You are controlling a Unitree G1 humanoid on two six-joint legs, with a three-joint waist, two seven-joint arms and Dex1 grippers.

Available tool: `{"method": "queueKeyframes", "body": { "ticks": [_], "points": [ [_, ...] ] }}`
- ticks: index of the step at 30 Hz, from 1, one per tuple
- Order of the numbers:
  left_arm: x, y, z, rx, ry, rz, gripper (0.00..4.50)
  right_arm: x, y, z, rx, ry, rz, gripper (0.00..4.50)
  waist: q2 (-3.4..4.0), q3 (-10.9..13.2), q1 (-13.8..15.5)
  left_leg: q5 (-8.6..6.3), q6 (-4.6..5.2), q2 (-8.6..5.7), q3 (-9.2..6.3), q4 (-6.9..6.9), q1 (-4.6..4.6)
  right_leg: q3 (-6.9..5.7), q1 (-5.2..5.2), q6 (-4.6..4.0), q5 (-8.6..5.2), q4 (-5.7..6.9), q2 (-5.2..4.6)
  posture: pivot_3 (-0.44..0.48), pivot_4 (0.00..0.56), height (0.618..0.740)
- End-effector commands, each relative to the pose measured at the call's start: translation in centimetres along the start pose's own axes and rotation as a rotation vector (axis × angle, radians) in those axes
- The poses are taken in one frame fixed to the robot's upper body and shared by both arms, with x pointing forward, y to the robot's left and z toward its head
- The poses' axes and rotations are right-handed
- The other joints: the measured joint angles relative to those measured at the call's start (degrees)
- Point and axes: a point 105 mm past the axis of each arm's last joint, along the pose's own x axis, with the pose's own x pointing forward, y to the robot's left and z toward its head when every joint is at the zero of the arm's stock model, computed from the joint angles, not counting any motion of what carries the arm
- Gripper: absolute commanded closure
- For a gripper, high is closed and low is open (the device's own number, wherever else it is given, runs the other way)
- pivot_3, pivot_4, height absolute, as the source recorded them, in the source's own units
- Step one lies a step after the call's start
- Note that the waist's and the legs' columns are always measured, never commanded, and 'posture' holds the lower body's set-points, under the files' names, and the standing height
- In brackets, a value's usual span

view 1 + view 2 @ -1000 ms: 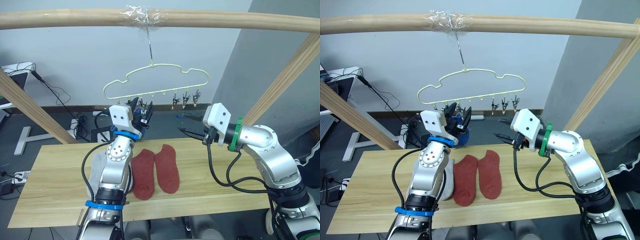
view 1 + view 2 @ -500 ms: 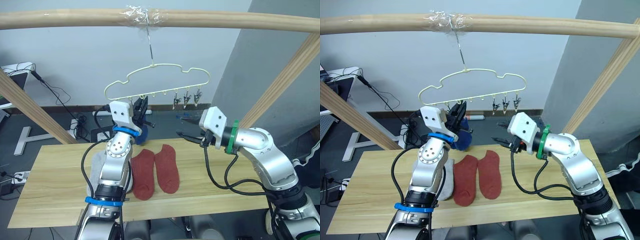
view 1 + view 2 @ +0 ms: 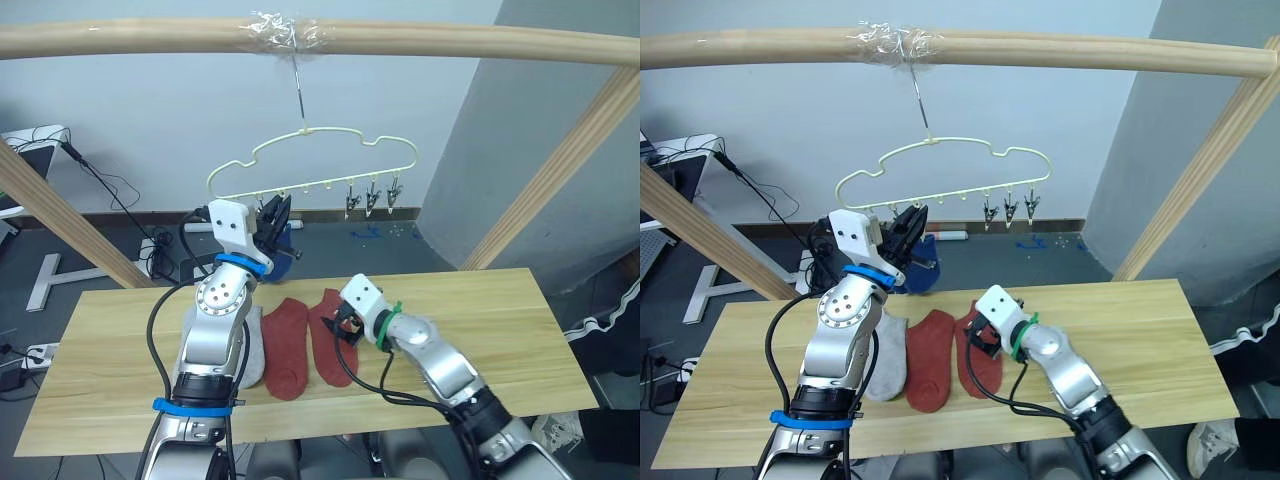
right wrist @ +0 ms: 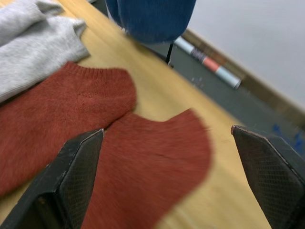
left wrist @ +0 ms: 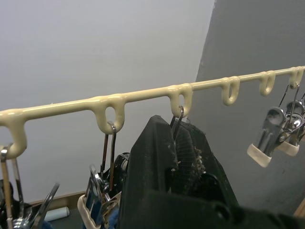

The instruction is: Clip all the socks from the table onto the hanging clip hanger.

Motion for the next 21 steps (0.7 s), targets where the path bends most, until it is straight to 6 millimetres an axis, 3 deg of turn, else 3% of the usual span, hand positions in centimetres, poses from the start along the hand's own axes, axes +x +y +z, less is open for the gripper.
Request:
{"method": "queueKeyframes", "body": {
  "ticks": [1, 5, 12, 15, 21],
  "points": [
    [-0.1, -0.3, 1.3, 0.004, -0.037, -0.019, 4.50, 1.2, -1.1, 0.2, 0.033, -0.034, -0.072, 0.02, 0.00, 0.0, 0.2, 0.00, 0.00, -0.01, 0.02, 0.01, -0.01, 0.01, 0.00, 0.02, 0.01, -0.01, -0.01, -0.009, 0.193, 0.705],
    [-0.3, -0.2, 1.5, 0.006, -0.031, -0.016, 4.50, 2.4, -2.1, -0.9, 0.108, -0.005, -0.130, 0.02, 0.01, 0.0, 0.6, 0.00, 0.00, 0.03, -0.03, -0.01, 0.00, -0.04, -0.02, 0.02, 0.01, 0.02, 0.01, 0.011, 0.199, 0.705],
    [-0.5, -0.1, 1.4, 0.009, -0.014, -0.008, 4.50, 3.8, -0.9, -2.7, 0.129, 0.074, -0.075, 0.02, 0.01, 0.0, 1.4, -0.01, 0.01, 0.03, -0.02, -0.02, 0.01, -0.02, -0.02, 0.01, 0.02, 0.02, 0.01, 0.032, 0.202, 0.705],
    [-0.5, -0.1, 1.4, 0.008, -0.010, -0.009, 4.50, 3.8, -0.8, -3.2, 0.117, 0.090, -0.080, 0.55, 0.02, 0.0, 1.5, -0.01, 0.01, 0.02, -0.03, -0.02, 0.01, -0.03, -0.01, 0.01, 0.02, 0.03, 0.01, 0.032, 0.202, 0.705],
    [-0.5, 0.1, 1.4, -0.066, 0.008, -0.036, 4.50, 3.5, -0.4, -3.0, 0.075, 0.064, -0.062, 2.65, 0.02, 0.0, 1.6, -0.01, 0.01, 0.02, -0.04, -0.02, 0.02, -0.03, 0.00, 0.01, 0.02, 0.03, 0.01, 0.025, 0.202, 0.705]
  ]
}}
